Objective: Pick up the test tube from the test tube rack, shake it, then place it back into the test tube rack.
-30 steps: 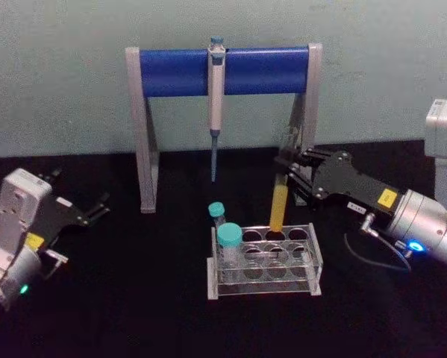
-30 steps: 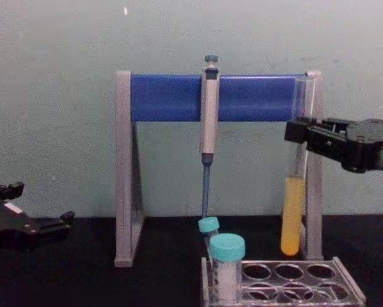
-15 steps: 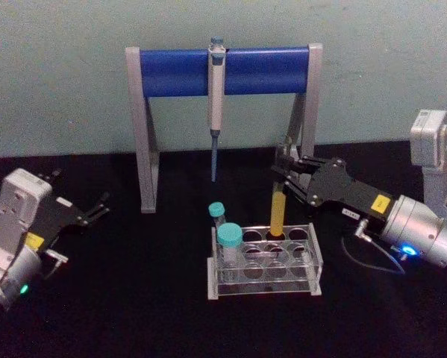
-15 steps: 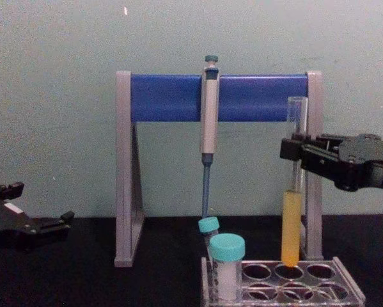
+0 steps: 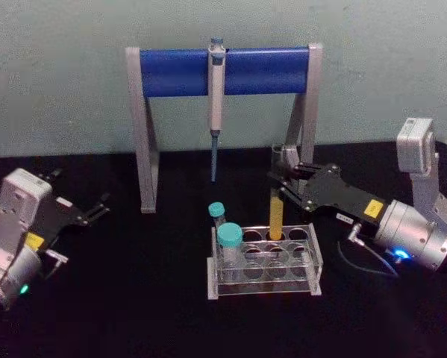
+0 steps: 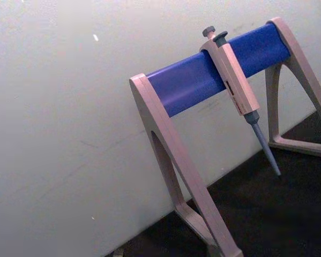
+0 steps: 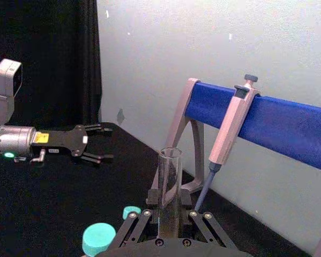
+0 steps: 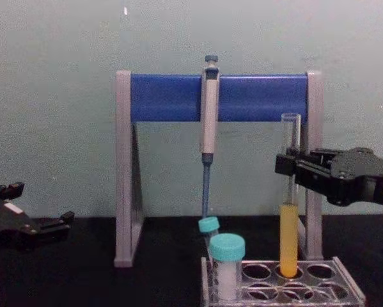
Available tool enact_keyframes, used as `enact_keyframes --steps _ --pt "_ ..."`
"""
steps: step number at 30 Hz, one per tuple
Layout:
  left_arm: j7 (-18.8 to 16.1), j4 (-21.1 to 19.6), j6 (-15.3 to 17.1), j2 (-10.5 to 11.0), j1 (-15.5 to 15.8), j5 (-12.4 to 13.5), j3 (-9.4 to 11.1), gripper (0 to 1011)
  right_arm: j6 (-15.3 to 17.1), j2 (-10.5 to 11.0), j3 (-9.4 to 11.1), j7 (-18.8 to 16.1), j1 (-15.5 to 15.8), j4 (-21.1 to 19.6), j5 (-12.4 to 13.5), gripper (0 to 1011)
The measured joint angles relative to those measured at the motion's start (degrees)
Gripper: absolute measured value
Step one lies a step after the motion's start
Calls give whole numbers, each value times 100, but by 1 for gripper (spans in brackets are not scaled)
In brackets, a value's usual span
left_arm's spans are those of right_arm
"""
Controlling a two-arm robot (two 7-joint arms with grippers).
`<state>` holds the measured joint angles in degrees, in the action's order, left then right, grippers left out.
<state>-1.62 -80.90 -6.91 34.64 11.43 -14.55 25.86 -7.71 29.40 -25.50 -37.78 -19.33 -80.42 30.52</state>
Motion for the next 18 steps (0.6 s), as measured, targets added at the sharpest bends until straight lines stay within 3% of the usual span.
enact_keyframes --steps 18 --pt "0 0 0 0 0 0 0 1001 -47 -128 -4 -36 -34 224 -72 229"
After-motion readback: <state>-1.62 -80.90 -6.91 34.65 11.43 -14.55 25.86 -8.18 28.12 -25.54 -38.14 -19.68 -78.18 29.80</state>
